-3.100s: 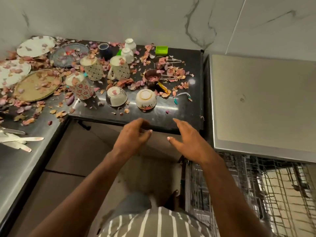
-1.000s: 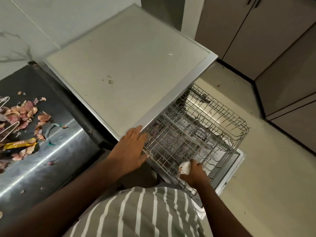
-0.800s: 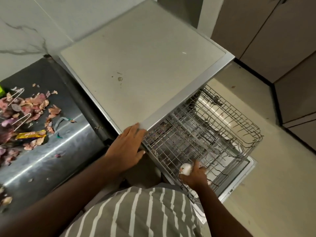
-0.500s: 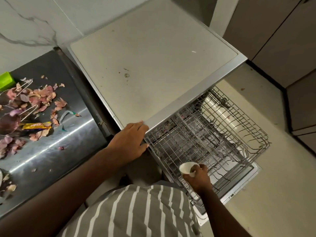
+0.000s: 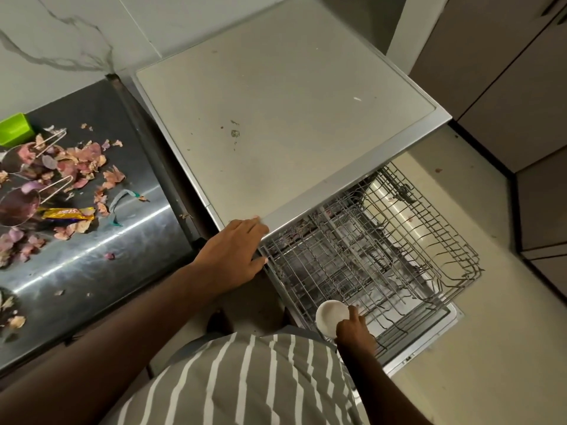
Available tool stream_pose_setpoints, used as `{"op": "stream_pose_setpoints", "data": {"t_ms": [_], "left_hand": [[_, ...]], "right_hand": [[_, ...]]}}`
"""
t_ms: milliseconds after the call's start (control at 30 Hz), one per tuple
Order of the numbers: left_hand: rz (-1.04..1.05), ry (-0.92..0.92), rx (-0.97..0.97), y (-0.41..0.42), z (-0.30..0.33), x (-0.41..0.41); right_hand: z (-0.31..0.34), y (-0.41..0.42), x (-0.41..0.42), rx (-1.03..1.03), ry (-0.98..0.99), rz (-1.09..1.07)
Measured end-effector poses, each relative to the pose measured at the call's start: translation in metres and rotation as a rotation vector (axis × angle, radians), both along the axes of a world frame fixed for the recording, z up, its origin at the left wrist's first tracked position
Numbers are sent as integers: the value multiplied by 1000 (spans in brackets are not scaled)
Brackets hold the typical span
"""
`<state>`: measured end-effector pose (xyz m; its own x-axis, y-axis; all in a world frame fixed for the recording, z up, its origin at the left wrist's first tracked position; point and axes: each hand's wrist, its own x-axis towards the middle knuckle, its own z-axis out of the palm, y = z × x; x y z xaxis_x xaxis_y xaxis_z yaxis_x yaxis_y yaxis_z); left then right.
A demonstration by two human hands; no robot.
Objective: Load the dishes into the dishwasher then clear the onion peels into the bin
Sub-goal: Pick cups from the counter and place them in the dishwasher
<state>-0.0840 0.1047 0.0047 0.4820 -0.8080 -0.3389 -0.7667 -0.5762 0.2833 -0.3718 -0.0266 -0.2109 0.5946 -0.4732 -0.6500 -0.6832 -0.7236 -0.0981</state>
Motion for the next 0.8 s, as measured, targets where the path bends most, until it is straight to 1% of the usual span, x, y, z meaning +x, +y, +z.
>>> {"op": "stream_pose_setpoints", "data": {"t_ms": [233, 300, 400, 533, 600, 700, 800], "left_hand": [[-35, 44, -13, 9, -1, 3], [-62, 80, -9, 14, -1, 7], [-45, 123, -17, 29, 0, 14], [12, 125, -43, 58, 5, 25], [47, 130, -60, 75, 8, 32], [114, 134, -86, 100, 10, 42], [215, 155, -120, 125, 14, 53]], "right_hand": [[9, -3, -7, -43, 94, 96], [18, -4, 4, -52, 106, 115], [46, -7, 38, -61, 92, 139], [105, -6, 101, -40, -37, 144], [143, 0, 133, -23, -109, 186], [196, 13, 176, 60, -179, 253], [236, 34, 218, 149, -291, 338]]}}
